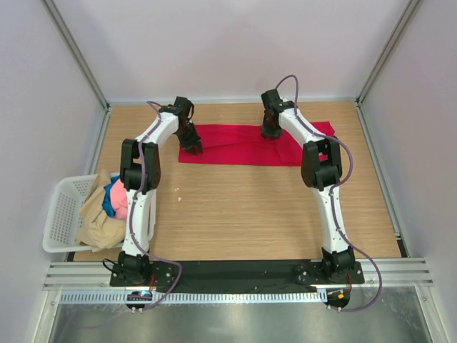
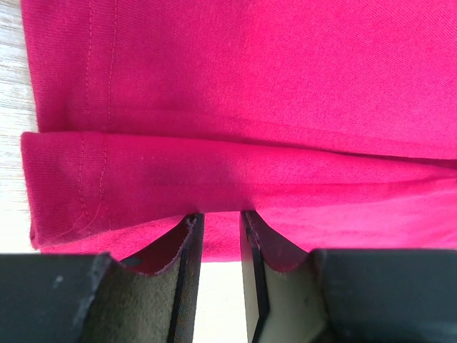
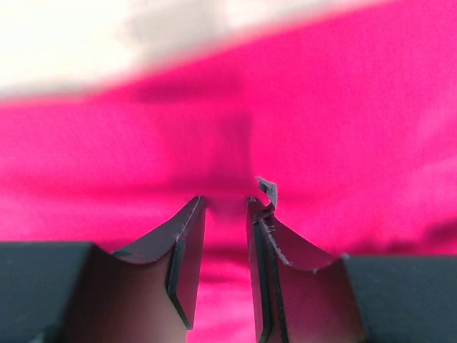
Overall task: Fold and stack the t-shirts
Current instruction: Fold the tshirt
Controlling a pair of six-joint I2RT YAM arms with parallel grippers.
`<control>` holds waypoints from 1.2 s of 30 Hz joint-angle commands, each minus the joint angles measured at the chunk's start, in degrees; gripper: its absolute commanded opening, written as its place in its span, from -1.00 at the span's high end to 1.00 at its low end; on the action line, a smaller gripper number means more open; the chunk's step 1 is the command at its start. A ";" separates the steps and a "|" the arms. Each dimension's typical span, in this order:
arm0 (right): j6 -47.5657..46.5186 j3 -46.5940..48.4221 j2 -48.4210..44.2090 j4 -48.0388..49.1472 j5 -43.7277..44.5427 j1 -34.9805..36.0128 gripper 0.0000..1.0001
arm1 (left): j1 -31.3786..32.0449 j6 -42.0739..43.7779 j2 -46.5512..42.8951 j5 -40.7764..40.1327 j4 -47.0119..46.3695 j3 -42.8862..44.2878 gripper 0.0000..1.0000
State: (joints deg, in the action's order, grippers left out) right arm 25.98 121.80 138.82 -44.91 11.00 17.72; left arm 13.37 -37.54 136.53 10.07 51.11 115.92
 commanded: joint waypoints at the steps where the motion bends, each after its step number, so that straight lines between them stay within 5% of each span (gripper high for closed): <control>1: -1.28 10.10 3.20 -0.17 0.51 -1.27 0.26 | 0.08 0.71 1.55 -2.07 2.50 -1.49 0.43; 7: -1.28 14.09 -1.17 -3.78 -0.63 -2.59 0.18 | 0.08 1.59 -0.12 -1.89 2.67 -0.43 0.37; 23: -1.11 -30.45 -27.80 1.30 -5.46 -7.25 0.07 | -0.01 1.42 -1.88 3.82 -0.13 4.06 0.33; 32: 1.89 -38.83 -34.85 6.06 -7.57 -20.60 -0.06 | -0.09 2.91 -3.64 4.44 -0.66 -0.78 0.35; 36: 2.41 -39.09 -34.24 6.50 -9.95 -24.83 0.09 | -0.01 2.91 -3.73 4.44 -0.84 -1.05 0.36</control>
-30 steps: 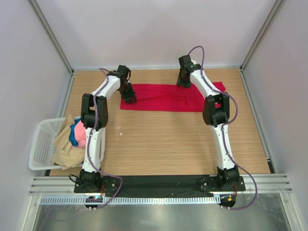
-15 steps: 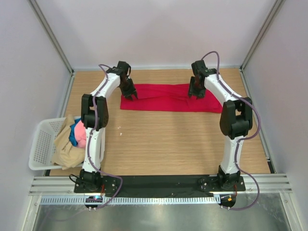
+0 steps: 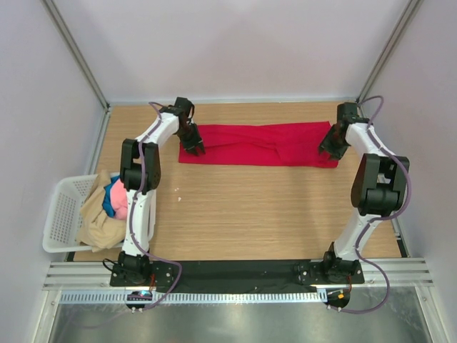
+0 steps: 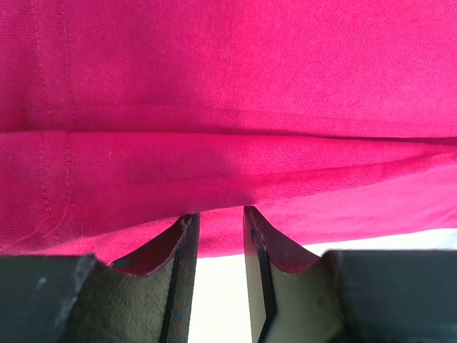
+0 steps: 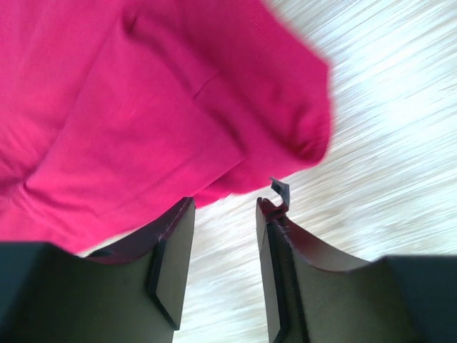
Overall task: Fold and stack the t-shirts
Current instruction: Fold the tshirt
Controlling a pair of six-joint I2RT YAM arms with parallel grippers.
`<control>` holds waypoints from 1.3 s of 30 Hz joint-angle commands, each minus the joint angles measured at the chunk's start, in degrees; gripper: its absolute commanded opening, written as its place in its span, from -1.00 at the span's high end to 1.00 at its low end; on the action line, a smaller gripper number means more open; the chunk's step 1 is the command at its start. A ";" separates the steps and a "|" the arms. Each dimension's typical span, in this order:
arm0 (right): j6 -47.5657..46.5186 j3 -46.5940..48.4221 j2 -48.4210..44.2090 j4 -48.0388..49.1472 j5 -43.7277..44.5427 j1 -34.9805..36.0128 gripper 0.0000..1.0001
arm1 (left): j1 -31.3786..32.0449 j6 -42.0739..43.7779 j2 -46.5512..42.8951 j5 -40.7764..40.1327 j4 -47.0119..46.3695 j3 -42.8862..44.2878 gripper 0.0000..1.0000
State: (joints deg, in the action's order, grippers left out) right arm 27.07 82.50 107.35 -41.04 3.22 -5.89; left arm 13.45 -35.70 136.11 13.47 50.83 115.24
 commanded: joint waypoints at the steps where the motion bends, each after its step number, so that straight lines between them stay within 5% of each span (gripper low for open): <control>1: 2.10 -0.14 -2.59 3.06 -2.43 -1.75 0.15 | -0.09 1.07 -3.22 1.20 -0.38 -0.19 0.36; 11: 6.50 -3.04 -0.04 7.02 -8.85 -4.22 0.26 | -0.09 1.43 -2.78 1.38 -0.03 -0.10 0.37; 27: 5.98 -3.31 3.74 9.13 -8.85 -5.71 0.18 | -0.18 0.46 -1.47 1.73 0.85 3.24 0.38; 39: 7.38 -2.26 5.24 10.98 -9.99 -6.06 0.31 | -0.18 0.37 -0.94 1.55 1.03 3.50 0.38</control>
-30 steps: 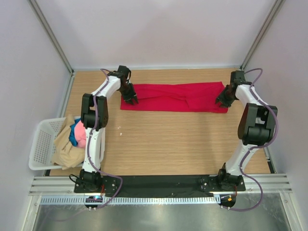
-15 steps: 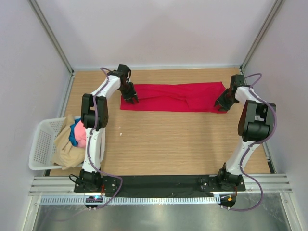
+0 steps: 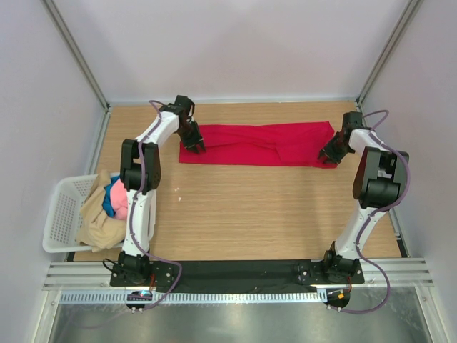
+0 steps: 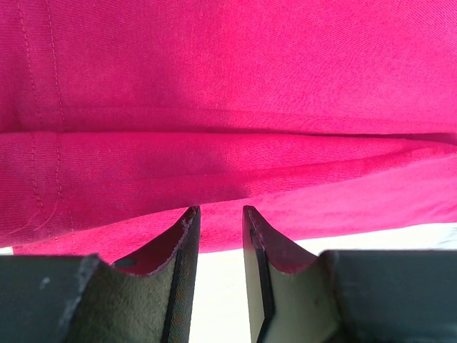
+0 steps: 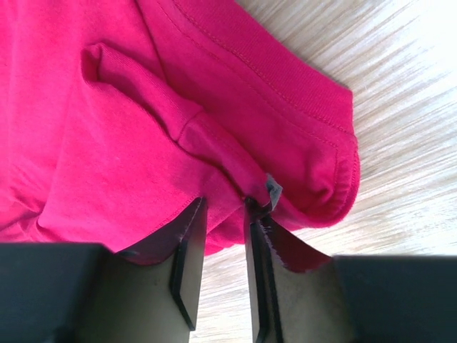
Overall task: Fold and stack the t-shirts
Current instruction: Fold the tshirt
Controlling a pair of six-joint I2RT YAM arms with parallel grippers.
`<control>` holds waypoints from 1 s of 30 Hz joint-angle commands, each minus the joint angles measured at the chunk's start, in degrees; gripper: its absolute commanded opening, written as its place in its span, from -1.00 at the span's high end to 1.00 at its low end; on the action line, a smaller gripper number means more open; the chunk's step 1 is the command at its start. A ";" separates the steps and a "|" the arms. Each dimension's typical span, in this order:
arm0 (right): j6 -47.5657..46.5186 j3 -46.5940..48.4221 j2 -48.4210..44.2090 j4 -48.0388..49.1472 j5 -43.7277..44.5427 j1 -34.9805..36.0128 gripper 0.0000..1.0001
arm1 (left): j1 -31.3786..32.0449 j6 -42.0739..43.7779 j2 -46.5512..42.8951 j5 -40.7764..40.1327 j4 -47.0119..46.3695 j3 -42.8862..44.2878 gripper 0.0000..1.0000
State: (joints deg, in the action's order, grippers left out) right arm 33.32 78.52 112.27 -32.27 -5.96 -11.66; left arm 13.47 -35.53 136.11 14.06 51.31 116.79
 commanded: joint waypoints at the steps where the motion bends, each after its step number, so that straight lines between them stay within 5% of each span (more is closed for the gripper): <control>1: 1.13 1.90 0.41 2.21 -0.90 -0.29 0.33 | -0.20 0.20 -1.03 0.88 0.63 1.95 0.38; 6: 1.40 2.86 0.85 2.21 -1.34 -0.29 0.68 | -0.12 0.46 -0.85 0.96 0.72 1.51 0.38; 8: 1.40 3.22 1.02 2.39 -1.60 -0.29 0.98 | -0.12 0.55 -0.94 0.70 0.81 1.25 0.38; 14: 7.10 3.31 0.15 7.03 -4.32 -0.38 0.98 | -0.12 0.55 -1.55 0.96 0.28 0.28 0.41; 20: 22.74 1.72 0.93 19.76 -7.23 -1.00 0.98 | -0.12 0.46 -1.29 0.88 -0.16 0.28 0.43; 30: 42.06 6.29 10.94 34.98 -9.42 -0.91 0.98 | -0.29 -0.77 0.03 0.79 -1.39 2.12 0.43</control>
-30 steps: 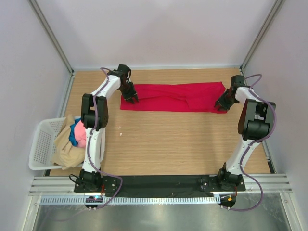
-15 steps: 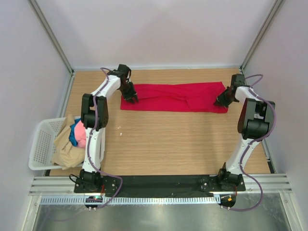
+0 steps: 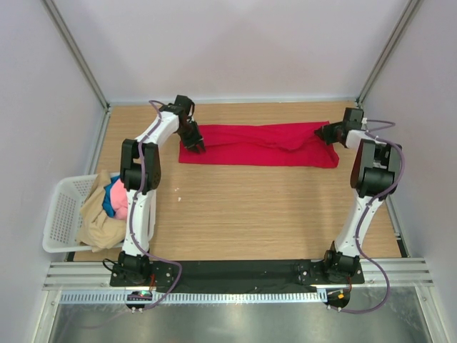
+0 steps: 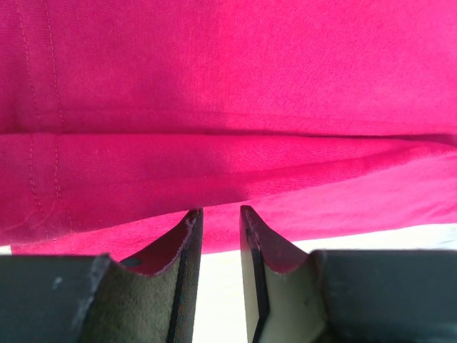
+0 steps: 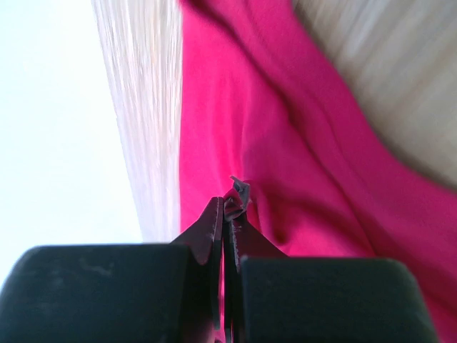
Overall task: Fold and stack the t-shirts
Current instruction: Fold the tshirt
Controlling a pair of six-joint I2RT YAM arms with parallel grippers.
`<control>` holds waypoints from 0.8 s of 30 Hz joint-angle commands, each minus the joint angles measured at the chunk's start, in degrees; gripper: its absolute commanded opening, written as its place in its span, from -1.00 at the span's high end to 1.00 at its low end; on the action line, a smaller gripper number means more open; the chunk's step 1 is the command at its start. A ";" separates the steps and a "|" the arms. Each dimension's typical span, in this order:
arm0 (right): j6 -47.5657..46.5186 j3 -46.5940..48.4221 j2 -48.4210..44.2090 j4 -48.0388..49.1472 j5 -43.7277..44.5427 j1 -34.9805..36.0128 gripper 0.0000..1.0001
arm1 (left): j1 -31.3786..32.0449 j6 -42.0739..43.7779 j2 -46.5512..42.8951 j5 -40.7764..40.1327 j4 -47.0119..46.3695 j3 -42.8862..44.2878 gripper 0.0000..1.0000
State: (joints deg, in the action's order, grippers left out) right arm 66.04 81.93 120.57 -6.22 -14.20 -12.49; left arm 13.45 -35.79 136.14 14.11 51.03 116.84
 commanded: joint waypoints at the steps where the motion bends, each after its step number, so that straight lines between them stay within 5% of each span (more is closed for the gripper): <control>1: 10.76 3.32 3.43 10.16 -1.10 0.18 0.98 | -0.27 -0.60 0.18 0.66 -1.19 2.17 0.44; 10: 16.75 11.05 10.99 16.85 -1.45 1.33 0.97 | -0.36 -1.47 1.41 0.13 -1.54 3.92 0.44; 17: 12.90 20.70 16.79 18.09 -6.10 2.56 0.75 | -1.06 -2.18 1.94 -0.22 -2.16 4.63 0.44; 24: -3.41 27.13 14.61 3.53 -8.48 2.47 -0.10 | -2.11 -1.56 2.12 -0.57 -1.54 7.52 0.38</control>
State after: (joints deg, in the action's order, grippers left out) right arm 73.32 104.90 138.54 3.86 -21.37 -9.98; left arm 12.21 -37.50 138.41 13.93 50.39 120.97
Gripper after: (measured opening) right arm 0.528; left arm 0.305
